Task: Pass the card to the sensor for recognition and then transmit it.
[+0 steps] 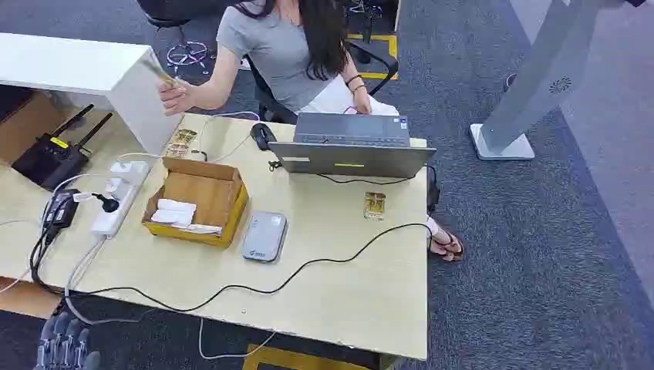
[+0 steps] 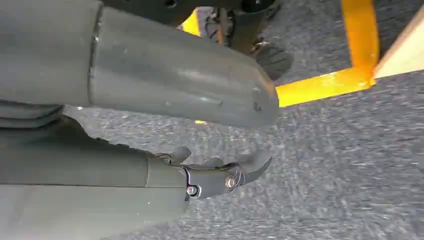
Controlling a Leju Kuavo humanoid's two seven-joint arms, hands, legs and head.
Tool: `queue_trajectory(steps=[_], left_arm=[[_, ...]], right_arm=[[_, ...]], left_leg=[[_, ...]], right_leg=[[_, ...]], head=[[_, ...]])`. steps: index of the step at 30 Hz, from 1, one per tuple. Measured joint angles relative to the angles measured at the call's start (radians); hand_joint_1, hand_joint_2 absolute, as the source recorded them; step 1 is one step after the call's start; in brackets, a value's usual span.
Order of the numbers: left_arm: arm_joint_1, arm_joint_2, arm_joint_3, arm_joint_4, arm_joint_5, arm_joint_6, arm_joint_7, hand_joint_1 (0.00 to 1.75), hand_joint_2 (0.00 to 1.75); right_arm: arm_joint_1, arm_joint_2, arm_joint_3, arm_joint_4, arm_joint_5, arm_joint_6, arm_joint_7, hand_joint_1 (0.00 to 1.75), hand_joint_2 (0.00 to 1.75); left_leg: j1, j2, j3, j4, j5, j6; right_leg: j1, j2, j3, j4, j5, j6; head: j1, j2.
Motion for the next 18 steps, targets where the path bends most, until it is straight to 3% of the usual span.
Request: queue_trajectory(steps=[3,6,12,18], left_arm=[[0.005,-0.017,-0.008,-0.118,0.011,-0.021,-0.021,0.00,1.75],[-0.006,-0.019,-0.032,-0.198,-0.020,-0.002,-0.034,0.00,1.75],[-0.069,0.012,-0.089,-0.225,-0.123,0.128,-0.034,0.00,1.75],[-0.140,0.047,-0.142,-0.219,-0.258,0.230,0.013,0.00,1.75]], right_arm=[[0.000,0.002,0.000,0.004,0.016,-0.008,0.033,0.00,0.00],[-0.003,0.002,0.000,0.007,0.035,-0.008,0.052,0.00,0.00],[-0.008,0.002,0.013,0.008,0.065,-0.003,0.067,0.00,0.00],[-0.011,0.002,0.027,0.010,0.090,0.008,0.080,0.00,0.00]], left_leg=[[0.000,0.000,0.001,0.000,0.000,0.000],[0.000,0.000,0.000,0.000,0.000,0.000],[0.000,0.000,0.002,0.000,0.000,0.000],[0.000,0.000,0.003,0.000,0.001,0.000]], right_leg=[[0.000,0.000,0.000,0.000,0.000,0.000],[0.000,0.000,0.000,0.000,0.000,0.000],[0.000,0.000,0.000,0.000,0.000,-0.001],[0.000,0.000,0.000,0.000,0.001,-0.001]], head=[[0.000,0.000],[0.000,0.000],[0.000,0.000],[0.000,0.000]])
